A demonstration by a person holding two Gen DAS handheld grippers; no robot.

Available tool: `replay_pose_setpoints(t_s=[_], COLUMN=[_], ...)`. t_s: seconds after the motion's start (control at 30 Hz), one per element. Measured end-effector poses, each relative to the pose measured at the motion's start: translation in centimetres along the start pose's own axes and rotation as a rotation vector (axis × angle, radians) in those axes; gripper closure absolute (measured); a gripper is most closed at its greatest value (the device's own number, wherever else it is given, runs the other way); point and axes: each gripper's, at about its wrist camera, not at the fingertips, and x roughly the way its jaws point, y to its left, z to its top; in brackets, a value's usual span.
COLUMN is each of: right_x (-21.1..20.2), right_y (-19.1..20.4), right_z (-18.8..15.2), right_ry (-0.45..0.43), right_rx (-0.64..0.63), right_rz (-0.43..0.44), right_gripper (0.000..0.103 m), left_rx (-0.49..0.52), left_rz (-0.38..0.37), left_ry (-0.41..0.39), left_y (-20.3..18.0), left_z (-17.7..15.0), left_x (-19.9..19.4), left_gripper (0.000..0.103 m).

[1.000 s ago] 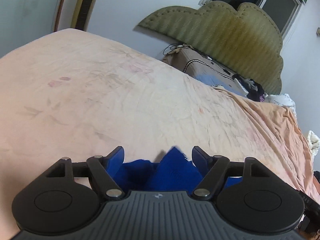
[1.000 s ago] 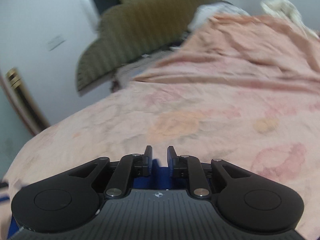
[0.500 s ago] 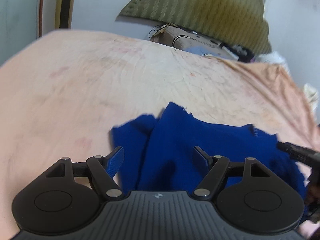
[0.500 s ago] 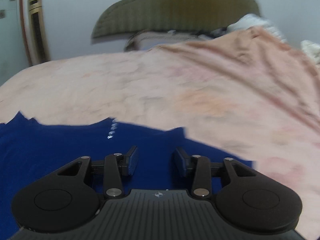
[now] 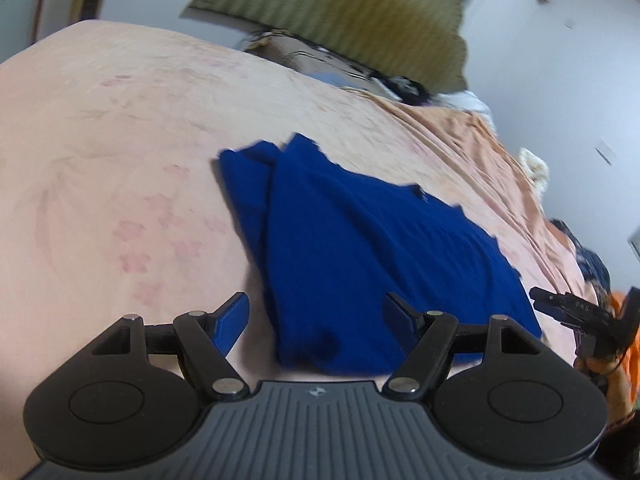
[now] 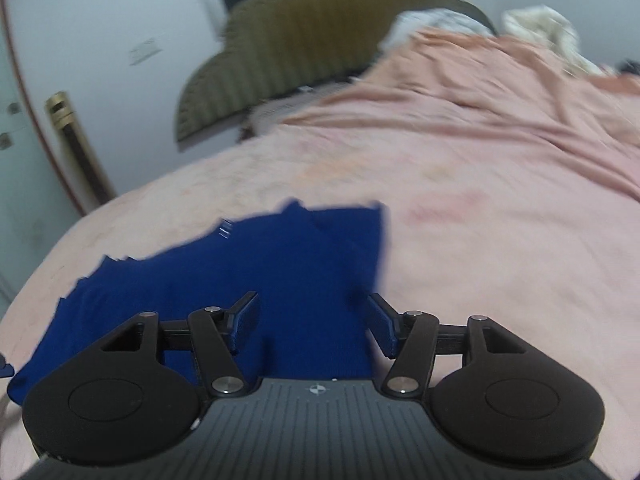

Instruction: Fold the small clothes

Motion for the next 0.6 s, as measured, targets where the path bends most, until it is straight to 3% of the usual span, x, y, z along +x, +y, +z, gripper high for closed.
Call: replay_pose_setpoints(t_s=[0.13,0.17,0.2,0.27,0.3,0.33,0.37,0.6], right_x=[-1.4,-1.5,-1.6,-1.4,-1.4,-1.3,-1.1,-3.5], right_y=[-1.6,-1.7,-1.7,-1.6,-1.6,-1.6,-1.7,-2.0], right_z=[-2.2,-2.7,-3.1,-3.6,-3.8,-3.8,-3.9,-3.5], right_ry=[0.052,0.066,0.074,0.085,0.085,0.086,0.087,0.018], right_rx=[0.049,0.058,0.063,0.068,0.075,0.084,0.098,0.131], right_rz=[0.016,0.031,0.035,0.037,0.036,0.037,0.033,0.033], right_gripper=[0.038,0.038,0.038,0.054,0.070,0.092,0.096,0.098], left_rx=[0.078,0.095,0.113,0.124,0.121,0.121,0.126,0.195], left_rz=[-0.019,-0.020,-0.023,-0.019,-0.008,0.003,0.007,0.014], left_ry=[0.000,-0.008,-0.012,0.011,0.026,0.041,0.039,-0.022], left_y=[-1.1,-1.3,-1.5,-1.7,-1.7,-1.7,-1.7,-2.0], left_z=[-0.8,-0.8,-0.7,-0.4,-0.3,-0.2,-0.2,-1.1], left_x=[-0.1,-0.1,-0.1,0.5,1.0,1.3,1.3,-2.4], left_gripper=[0.030,0.032,0.042,0.068,0.092,0.097,0.098,0.099])
